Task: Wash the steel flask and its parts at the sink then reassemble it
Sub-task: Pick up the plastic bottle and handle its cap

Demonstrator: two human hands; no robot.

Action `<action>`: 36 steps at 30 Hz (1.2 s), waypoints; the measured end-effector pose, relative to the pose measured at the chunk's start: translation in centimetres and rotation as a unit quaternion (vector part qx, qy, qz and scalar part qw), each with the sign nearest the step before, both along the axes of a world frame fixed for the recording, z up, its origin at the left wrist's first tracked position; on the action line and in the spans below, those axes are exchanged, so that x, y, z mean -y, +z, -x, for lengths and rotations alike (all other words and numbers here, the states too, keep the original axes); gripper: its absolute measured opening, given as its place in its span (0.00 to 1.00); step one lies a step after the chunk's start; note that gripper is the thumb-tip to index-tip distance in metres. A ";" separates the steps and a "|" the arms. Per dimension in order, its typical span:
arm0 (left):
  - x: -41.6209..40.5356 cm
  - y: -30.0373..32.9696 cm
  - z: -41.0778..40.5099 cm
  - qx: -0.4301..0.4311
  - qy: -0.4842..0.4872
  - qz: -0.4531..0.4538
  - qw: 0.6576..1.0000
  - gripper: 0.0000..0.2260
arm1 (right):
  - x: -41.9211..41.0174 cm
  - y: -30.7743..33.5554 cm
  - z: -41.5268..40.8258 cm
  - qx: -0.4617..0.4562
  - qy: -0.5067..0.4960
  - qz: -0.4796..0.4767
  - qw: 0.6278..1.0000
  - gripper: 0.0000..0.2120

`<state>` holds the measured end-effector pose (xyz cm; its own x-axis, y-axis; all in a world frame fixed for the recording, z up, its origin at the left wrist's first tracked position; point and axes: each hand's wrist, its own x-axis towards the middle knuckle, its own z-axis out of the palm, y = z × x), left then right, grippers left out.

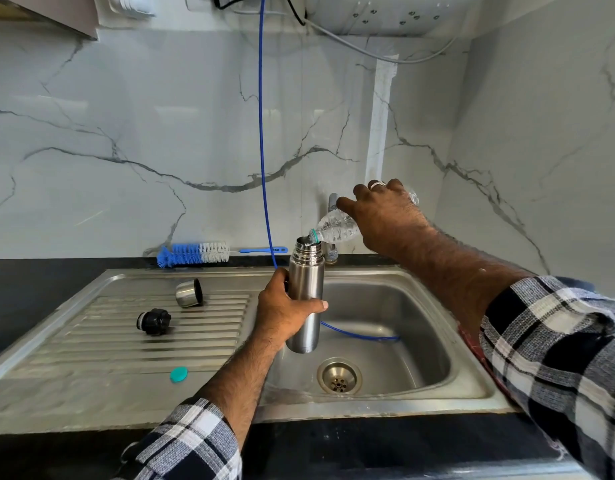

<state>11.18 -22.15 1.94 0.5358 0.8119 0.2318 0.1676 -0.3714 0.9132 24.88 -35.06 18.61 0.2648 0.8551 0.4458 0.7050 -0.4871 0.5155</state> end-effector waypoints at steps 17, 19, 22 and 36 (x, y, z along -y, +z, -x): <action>0.2 -0.1 0.1 0.005 -0.006 0.001 1.000 0.30 | 0.0 0.0 0.0 0.017 0.008 -0.006 1.000 0.35; 0.2 -0.2 0.1 0.005 -0.005 -0.001 1.000 0.30 | -0.1 0.0 0.0 0.017 0.008 -0.007 1.000 0.35; 0.1 -0.2 0.0 0.005 -0.001 -0.001 1.000 0.30 | -0.1 0.0 0.0 0.016 0.011 -0.008 1.000 0.36; 0.1 0.0 0.2 0.012 -0.002 0.003 1.000 0.30 | -0.5 0.5 -0.5 0.021 0.021 -0.009 1.000 0.36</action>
